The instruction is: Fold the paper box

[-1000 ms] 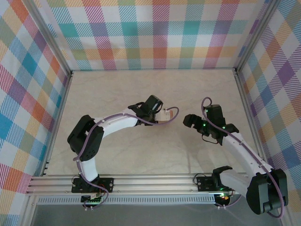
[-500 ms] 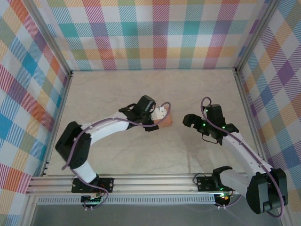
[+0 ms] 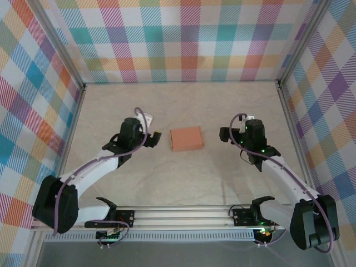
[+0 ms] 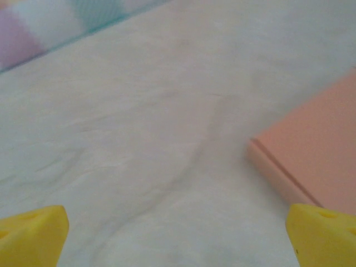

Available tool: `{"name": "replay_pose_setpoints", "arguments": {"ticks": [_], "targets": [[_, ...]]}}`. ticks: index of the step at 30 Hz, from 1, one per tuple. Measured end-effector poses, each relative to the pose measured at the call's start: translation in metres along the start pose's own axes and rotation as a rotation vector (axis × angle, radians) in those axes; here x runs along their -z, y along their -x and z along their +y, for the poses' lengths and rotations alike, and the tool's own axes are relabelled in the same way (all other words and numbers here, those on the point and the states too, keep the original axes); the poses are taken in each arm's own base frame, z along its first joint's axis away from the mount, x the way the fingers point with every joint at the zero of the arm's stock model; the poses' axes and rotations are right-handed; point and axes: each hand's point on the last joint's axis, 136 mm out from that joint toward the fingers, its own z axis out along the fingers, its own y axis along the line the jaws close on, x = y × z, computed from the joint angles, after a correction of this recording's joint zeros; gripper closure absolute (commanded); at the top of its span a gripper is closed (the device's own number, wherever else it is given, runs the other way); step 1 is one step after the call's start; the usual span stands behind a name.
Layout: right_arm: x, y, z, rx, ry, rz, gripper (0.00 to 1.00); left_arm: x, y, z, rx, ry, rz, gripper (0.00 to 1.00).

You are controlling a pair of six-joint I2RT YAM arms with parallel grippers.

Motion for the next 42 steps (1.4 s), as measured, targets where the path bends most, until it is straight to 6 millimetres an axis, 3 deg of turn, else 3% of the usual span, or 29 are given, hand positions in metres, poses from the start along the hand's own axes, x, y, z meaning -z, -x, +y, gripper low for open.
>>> {"name": "replay_pose_setpoints", "arguments": {"ticks": [5,12,16,22,29,42], "targets": [[-0.023,-0.006,-0.028,0.109,-0.085,-0.044,0.0,0.007,-0.023,0.047,0.065,0.173,-0.029,0.0],[-0.06,-0.033,-0.078,0.119,-0.164,-0.046,0.0,-0.021,-0.084,0.087,0.183,0.258,0.029,0.0],[-0.072,-0.034,-0.092,0.092,-0.155,-0.069,0.0,-0.036,-0.099,0.102,0.271,0.252,0.039,0.0],[-0.074,-0.026,-0.087,0.094,-0.098,-0.134,0.0,-0.055,-0.112,0.103,0.337,0.218,0.04,0.0],[-0.073,-0.016,-0.082,0.102,-0.073,-0.174,0.0,-0.055,-0.102,0.11,0.369,0.223,-0.012,0.0],[-0.073,-0.016,-0.081,0.102,-0.068,-0.174,0.0,-0.055,-0.098,0.11,0.371,0.218,-0.03,0.0]]}}
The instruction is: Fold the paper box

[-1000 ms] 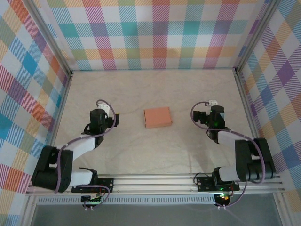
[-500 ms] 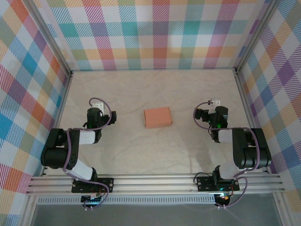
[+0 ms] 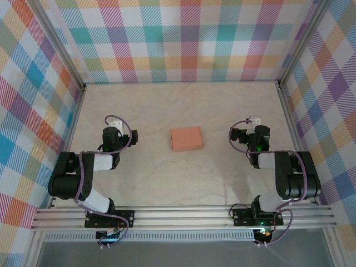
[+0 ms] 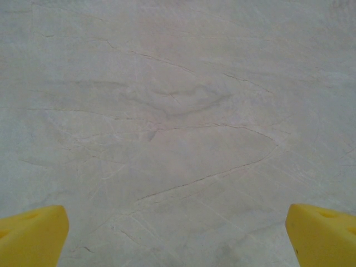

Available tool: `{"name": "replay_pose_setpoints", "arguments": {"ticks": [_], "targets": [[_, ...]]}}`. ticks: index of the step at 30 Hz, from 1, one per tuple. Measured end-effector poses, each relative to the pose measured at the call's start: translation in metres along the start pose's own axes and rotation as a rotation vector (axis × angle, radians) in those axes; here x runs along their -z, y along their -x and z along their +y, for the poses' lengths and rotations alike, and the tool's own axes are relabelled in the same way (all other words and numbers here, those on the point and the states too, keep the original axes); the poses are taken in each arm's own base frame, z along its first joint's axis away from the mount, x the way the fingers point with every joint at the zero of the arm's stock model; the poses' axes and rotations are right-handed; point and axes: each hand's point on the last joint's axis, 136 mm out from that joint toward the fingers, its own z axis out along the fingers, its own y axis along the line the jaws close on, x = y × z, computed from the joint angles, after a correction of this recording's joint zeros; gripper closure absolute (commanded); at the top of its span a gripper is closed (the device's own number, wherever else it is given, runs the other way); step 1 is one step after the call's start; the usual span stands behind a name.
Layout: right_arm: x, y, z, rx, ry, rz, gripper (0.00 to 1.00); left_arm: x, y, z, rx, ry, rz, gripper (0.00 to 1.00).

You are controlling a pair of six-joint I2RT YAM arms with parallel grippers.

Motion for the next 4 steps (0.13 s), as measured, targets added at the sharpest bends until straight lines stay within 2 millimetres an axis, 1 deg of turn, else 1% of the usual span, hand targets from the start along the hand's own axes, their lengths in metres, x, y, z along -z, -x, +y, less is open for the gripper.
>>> {"name": "replay_pose_setpoints", "arguments": {"ticks": [4], "targets": [[0.0,0.0,0.0,0.0,0.0,0.0,0.0,0.0,0.0,0.0,0.0,0.0,0.0,0.0]]}}
